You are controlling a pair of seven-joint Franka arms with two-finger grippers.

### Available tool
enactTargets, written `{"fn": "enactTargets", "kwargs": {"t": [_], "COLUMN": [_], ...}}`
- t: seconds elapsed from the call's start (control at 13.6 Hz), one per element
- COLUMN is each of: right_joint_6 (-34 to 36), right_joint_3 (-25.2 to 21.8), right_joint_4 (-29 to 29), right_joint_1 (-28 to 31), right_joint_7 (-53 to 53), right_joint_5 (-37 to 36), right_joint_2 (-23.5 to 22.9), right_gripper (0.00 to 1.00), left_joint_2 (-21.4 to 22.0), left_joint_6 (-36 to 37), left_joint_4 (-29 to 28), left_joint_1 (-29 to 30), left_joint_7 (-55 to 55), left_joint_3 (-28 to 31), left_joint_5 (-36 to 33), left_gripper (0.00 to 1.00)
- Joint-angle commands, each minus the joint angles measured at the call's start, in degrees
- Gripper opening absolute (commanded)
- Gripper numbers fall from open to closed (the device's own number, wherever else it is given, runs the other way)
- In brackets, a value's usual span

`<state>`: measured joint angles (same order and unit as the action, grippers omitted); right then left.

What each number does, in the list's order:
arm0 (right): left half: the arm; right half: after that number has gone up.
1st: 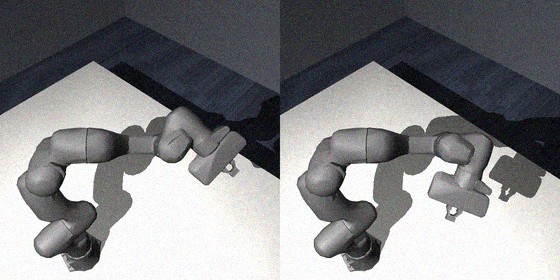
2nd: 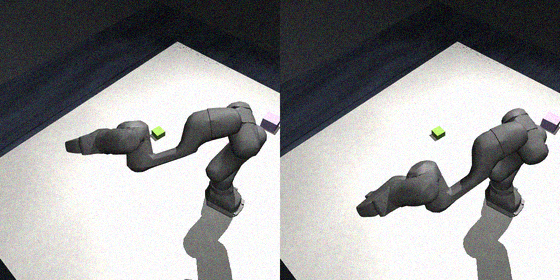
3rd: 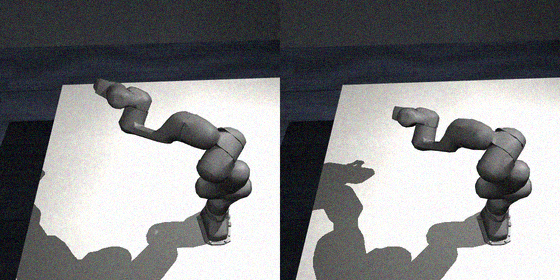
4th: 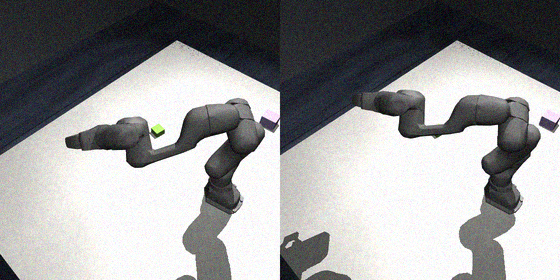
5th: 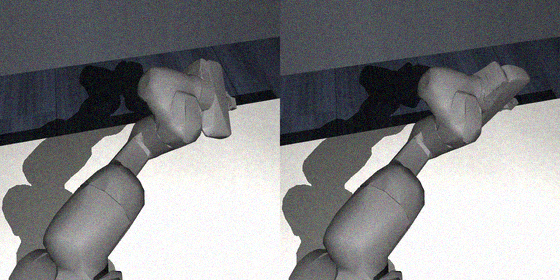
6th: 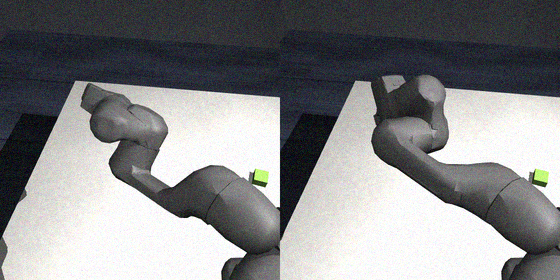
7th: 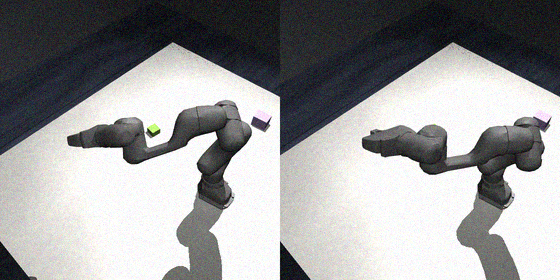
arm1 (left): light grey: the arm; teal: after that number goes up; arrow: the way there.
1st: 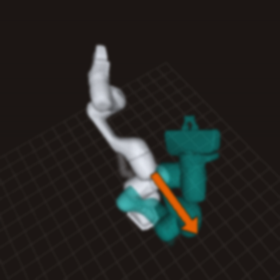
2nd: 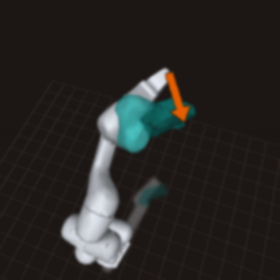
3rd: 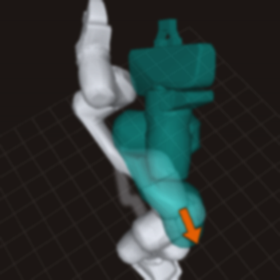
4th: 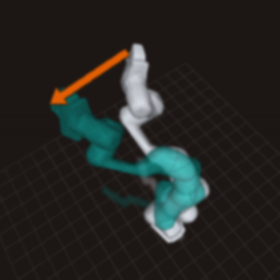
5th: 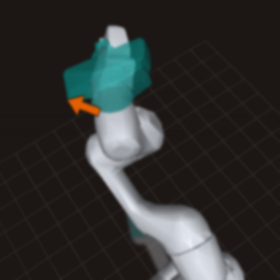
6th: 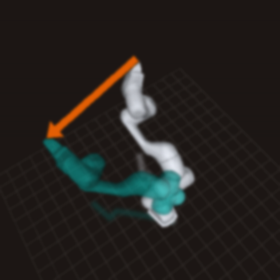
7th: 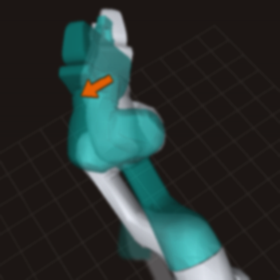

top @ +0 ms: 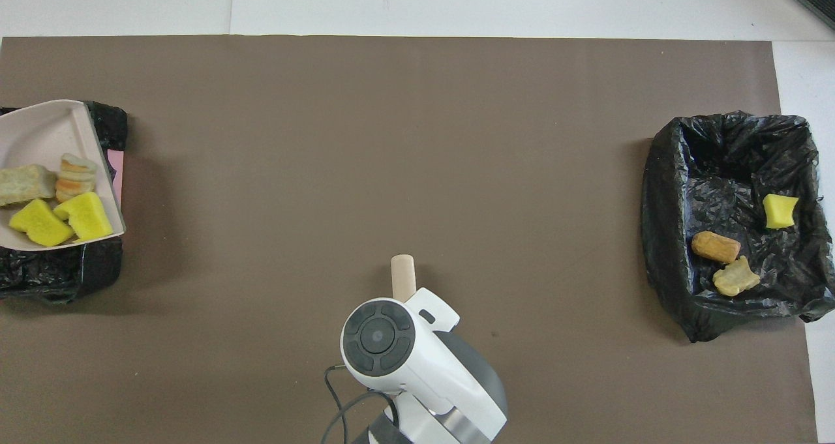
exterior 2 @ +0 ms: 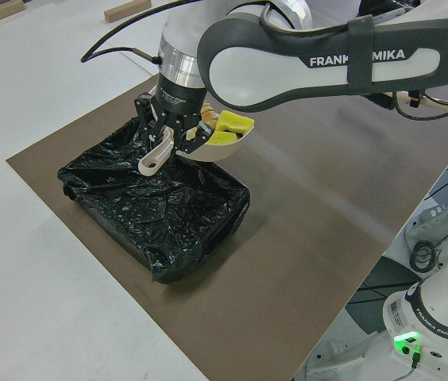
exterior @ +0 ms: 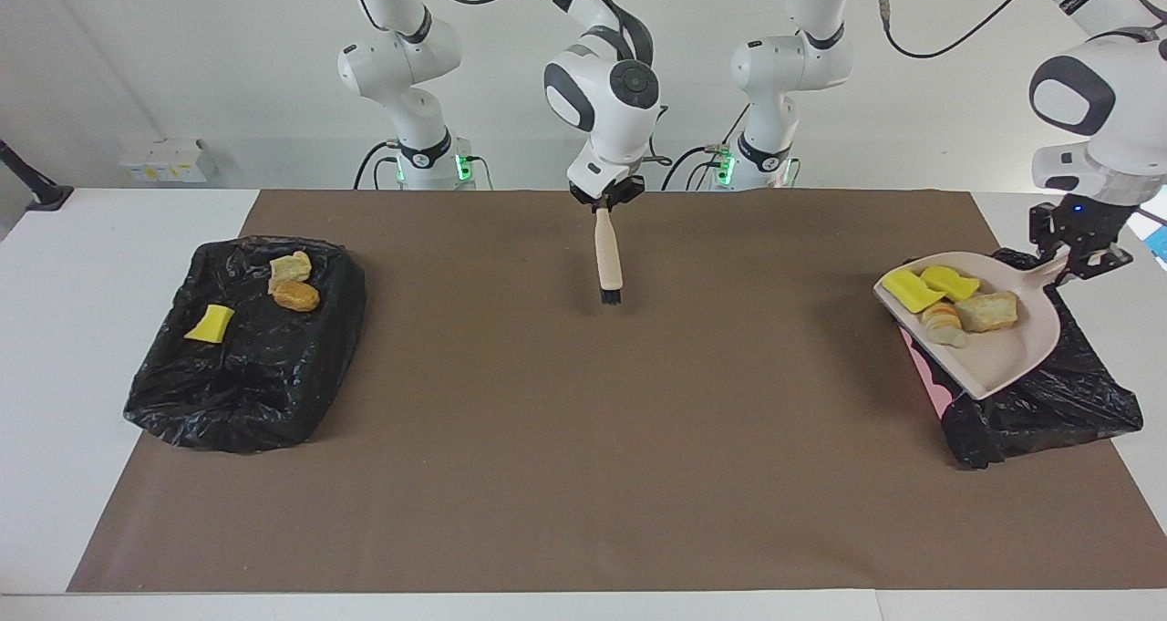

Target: Sweep and dump trash in bin

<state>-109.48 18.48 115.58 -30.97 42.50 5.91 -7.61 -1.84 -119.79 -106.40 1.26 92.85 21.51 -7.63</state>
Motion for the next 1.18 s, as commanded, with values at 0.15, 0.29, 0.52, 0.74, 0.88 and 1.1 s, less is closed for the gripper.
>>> {"fn": "enactTargets", "kwargs": {"t": [0.15, 0.29, 0.52, 0.74, 0.88, 1.1], "right_joint_6": [-6.44, -7.50, -7.24, -8.11, -9.08, -6.11], "right_joint_3": [0.06, -0.02, -0.03, -0.03, -0.03, -0.11], "right_joint_4": [5.01, 5.01, 5.01, 6.15, 7.03, 4.76], "right_joint_1": [-2.34, -3.57, -3.40, -3.14, -3.31, -3.49], "right_joint_7": [1.45, 2.59, 2.50, 2.76, 2.94, 3.47], "right_joint_5": [0.41, 0.41, 0.41, 0.41, 0.41, 0.15], "right_joint_2": [0.41, -0.83, -1.01, -0.92, -1.27, -1.10], "right_gripper": [0.00, 0.00, 0.00, 0.00, 0.23, 1.00], "left_joint_2": [-2.46, -2.64, -2.46, -2.20, -1.67, 0.17], "left_joint_6": [-6.76, -9.31, -9.77, -9.33, -9.15, -8.27], "left_joint_4": [2.52, 2.52, 2.17, 2.08, 2.17, 2.34], "left_joint_1": [0.15, 0.41, 0.33, -0.82, -0.91, -2.31], "left_joint_7": [1.81, 1.63, -2.30, -6.80, -7.59, -7.42], "left_joint_3": [2.92, 3.01, 2.92, 2.83, 2.40, 1.96], "left_joint_5": [-12.45, -19.93, -30.47, -40.86, -45.96, -51.07], "left_gripper": [0.00, 0.00, 0.00, 0.00, 0.00, 0.00]}}
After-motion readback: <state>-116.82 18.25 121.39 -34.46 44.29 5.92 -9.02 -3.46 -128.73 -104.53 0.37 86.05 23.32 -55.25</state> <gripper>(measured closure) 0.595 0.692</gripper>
